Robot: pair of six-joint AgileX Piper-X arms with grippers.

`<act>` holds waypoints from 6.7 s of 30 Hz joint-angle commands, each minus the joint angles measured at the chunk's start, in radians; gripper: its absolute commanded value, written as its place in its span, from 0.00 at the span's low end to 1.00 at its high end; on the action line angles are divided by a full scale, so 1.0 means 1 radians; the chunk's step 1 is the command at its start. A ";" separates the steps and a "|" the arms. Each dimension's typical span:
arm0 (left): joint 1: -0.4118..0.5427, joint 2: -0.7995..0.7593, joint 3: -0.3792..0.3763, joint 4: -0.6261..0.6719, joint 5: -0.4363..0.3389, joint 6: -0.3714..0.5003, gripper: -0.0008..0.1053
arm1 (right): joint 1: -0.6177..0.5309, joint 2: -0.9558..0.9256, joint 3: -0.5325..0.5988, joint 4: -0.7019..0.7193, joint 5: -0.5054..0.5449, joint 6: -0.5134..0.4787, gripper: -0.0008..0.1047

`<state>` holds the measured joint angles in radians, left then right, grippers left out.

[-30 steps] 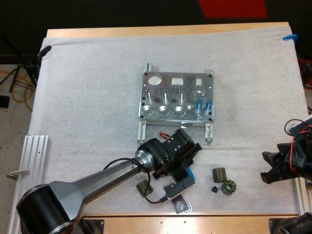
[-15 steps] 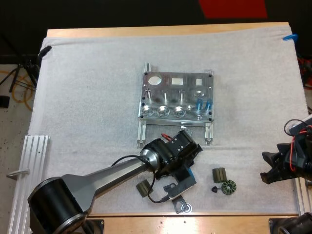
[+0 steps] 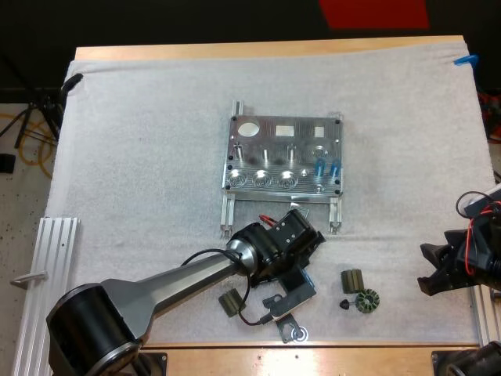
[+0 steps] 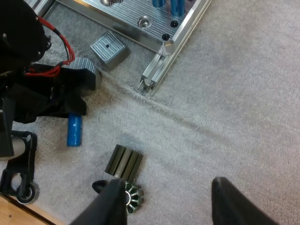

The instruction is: Load cells from right to left

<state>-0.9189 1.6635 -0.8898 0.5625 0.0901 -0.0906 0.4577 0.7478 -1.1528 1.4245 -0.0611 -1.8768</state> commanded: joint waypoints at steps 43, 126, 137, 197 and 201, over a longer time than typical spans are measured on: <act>-0.006 -0.626 -0.004 0.136 0.118 -1.036 0.01 | 0.003 0.135 0.075 -0.302 -0.559 0.353 0.57; 0.000 -0.544 -0.004 -0.053 0.041 -1.096 0.01 | 0.128 0.349 0.097 -0.478 -0.476 0.488 0.10; 0.000 -0.544 -0.004 -0.053 0.041 -1.102 0.26 | 0.128 0.349 0.097 -0.478 -0.476 0.440 0.07; 0.000 -1.015 -0.004 0.651 -0.499 -2.159 0.63 | 0.265 0.613 -0.363 -0.046 0.095 -0.113 0.07; 0.000 -1.016 -0.004 0.647 -0.499 -2.160 0.63 | 0.265 0.651 -0.425 -0.046 0.095 -0.124 0.07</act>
<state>-0.9189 0.6518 -0.8880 1.2094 -0.3849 -2.2416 0.7214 1.4020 -1.5693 1.3740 0.0313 -1.9909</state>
